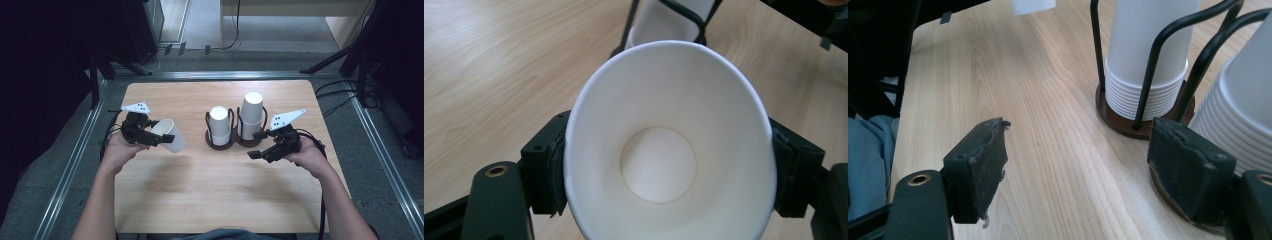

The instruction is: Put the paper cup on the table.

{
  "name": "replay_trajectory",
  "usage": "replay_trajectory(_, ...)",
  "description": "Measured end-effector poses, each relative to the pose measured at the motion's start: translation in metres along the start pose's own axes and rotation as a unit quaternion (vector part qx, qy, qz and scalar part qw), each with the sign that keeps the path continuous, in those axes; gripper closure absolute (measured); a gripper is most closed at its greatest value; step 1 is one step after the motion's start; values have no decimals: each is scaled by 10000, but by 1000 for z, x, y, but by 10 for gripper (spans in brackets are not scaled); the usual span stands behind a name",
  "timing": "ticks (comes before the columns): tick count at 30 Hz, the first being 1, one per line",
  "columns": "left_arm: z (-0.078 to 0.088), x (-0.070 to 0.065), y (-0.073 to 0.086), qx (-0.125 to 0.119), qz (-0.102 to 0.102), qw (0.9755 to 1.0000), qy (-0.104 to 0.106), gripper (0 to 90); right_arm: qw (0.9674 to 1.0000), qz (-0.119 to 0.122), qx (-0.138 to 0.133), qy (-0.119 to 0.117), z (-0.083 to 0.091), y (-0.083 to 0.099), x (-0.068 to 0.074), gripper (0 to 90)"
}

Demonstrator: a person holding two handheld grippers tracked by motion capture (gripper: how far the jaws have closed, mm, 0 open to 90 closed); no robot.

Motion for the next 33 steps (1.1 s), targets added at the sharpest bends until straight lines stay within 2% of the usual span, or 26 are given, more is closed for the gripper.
replay_trajectory(10,-2,32,6,273,283,9982,-443,220,9999,-86,30,114,2,9,-1,238)
replay_trajectory(16,-7,47,10,391,392,9966,-603,219,9998,-146,67,145,3,15,2,238)
replay_trajectory(21,-10,61,12,516,523,9939,-816,217,9996,-174,110,195,2,19,3,238)
replay_trajectory(24,-13,68,14,542,574,9931,-872,215,9996,-171,102,196,2,20,5,238)
replay_trajectory(26,-15,72,16,594,662,9914,-965,214,9996,-170,102,181,2,20,6,238)
replay_trajectory(28,-17,76,18,664,653,9900,-1060,211,9996,-183,101,189,2,21,6,238)
replay_trajectory(33,-20,82,20,679,718,9887,-1123,209,9995,-236,100,180,2,23,7,238)
Point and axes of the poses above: each handheld gripper's, and its own axes: z roughly backward along the jaws, y roughly out of its underside, x roughly to its left, the point moved 8 cm from there along -z, roughly forward along the jaws, and after that the axes turned 7 degrees about x, right-handed, at the moved point
